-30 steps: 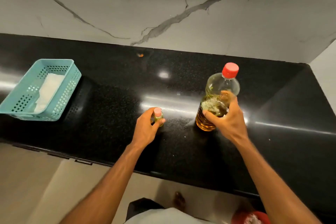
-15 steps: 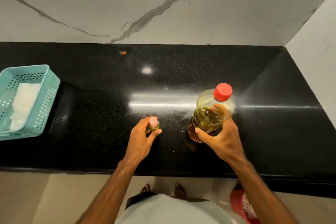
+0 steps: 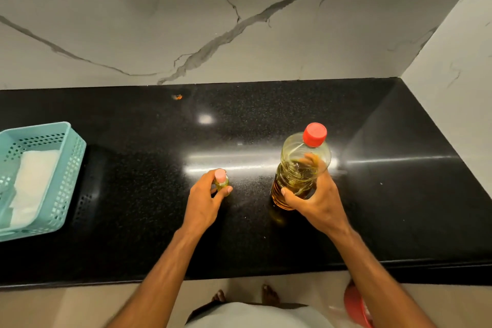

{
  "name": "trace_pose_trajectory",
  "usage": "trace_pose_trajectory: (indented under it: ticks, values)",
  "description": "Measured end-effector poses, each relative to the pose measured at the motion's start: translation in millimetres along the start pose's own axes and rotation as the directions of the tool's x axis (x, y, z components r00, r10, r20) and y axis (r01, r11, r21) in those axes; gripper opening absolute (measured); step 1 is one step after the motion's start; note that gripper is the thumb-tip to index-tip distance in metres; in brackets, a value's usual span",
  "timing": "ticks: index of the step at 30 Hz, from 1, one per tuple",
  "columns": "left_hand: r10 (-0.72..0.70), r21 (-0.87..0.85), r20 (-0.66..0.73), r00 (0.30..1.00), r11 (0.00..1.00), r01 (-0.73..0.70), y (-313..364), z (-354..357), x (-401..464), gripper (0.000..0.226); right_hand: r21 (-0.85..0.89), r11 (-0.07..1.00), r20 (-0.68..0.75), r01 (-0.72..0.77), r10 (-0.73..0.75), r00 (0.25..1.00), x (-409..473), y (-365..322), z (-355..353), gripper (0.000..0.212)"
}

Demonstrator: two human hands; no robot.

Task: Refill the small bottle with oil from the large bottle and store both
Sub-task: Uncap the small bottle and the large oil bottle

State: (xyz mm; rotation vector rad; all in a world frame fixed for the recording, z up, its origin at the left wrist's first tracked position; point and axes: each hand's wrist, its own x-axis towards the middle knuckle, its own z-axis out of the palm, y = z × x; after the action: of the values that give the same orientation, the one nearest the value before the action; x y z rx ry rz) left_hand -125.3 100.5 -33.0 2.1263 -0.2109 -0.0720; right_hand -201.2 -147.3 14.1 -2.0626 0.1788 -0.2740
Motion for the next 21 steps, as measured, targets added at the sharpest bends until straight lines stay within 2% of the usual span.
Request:
trace_pose_trajectory:
  ticks: [5,8,10,12,14,16,17,19,21]
  values:
    - [-0.020,-0.005,0.022,1.000,1.000,0.020,-2.6,-2.2,3.3,0.042,0.010,1.000,0.015,-0.024,0.024,1.000,-0.1,0.7,1.2,0.084]
    - [-0.089,-0.023,0.081,0.993,0.996,0.091,2.2,-3.3,-4.2,0.079,0.012,1.000,0.013,-0.023,0.023,1.000,-0.5,-0.1,1.5,0.085]
    - [-0.094,-0.029,-0.002,0.996,0.995,0.094,14.6,-8.6,-14.8,0.096,0.019,1.000,0.021,-0.025,0.025,0.999,-0.2,-0.4,1.0,0.084]
    - [0.023,-0.083,-0.169,0.985,0.996,-0.038,46.4,-18.5,-21.7,0.087,0.026,0.999,0.024,-0.033,0.032,0.999,-0.5,-1.0,0.7,0.083]
    - [0.248,-0.138,-0.235,0.940,0.948,-0.285,97.7,-25.3,-17.9,0.065,0.026,0.999,0.015,-0.031,0.031,0.999,-0.2,-2.3,1.6,0.083]
    - [0.466,-0.143,-0.142,0.873,0.863,-0.484,150.9,-23.1,-5.0,0.047,0.021,0.999,0.004,-0.028,0.028,1.000,0.2,-2.6,1.9,0.083]
    - [0.529,-0.126,-0.054,0.847,0.838,-0.531,173.0,-19.9,2.4,0.043,0.021,0.999,0.003,-0.031,0.031,1.000,0.6,-2.7,1.8,0.082]
    - [0.552,-0.108,0.144,0.821,0.834,-0.541,201.4,-11.9,15.2,0.041,0.025,0.999,0.012,-0.040,0.040,0.999,0.8,-3.2,1.1,0.081]
    - [0.510,-0.130,0.289,0.810,0.859,-0.495,207.8,-4.9,23.1,0.041,0.027,0.999,0.020,-0.039,0.039,0.999,0.6,-3.6,0.3,0.080]
